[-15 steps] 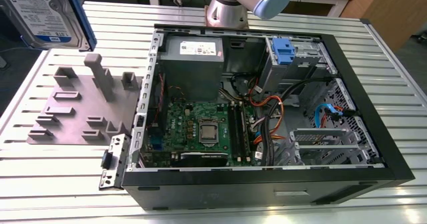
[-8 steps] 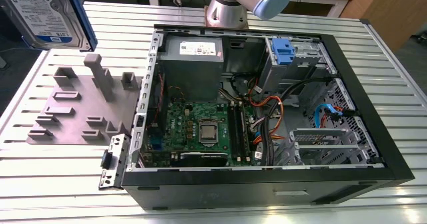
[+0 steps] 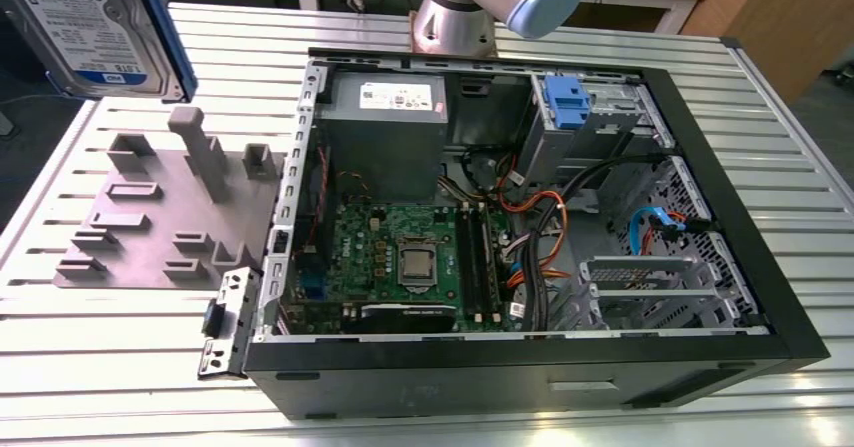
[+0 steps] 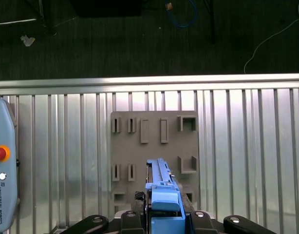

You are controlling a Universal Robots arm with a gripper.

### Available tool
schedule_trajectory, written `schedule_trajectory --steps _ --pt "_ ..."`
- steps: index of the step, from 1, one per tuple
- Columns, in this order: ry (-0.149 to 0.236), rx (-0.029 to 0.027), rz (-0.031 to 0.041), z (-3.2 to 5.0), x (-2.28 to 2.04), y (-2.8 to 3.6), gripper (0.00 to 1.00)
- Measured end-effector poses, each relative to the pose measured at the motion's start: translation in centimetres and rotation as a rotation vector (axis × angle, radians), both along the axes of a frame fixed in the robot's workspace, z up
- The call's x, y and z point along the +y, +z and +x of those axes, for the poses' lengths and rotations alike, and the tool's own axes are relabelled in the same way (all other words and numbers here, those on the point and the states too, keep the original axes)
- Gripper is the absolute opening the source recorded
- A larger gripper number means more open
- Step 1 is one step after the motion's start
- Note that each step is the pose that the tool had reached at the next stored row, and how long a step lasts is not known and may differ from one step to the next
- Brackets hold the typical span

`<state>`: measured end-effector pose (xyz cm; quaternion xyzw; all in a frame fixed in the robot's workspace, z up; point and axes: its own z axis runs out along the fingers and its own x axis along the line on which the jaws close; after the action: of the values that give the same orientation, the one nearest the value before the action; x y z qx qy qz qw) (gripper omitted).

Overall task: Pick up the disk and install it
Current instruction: 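Pick up the disk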

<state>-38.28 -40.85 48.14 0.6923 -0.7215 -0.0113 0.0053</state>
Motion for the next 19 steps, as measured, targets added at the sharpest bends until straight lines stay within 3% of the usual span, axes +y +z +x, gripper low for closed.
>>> schedule_trajectory --steps 19 --pt "0.000 0.0000 0.0000 0.41 0.00 0.00 0.36"
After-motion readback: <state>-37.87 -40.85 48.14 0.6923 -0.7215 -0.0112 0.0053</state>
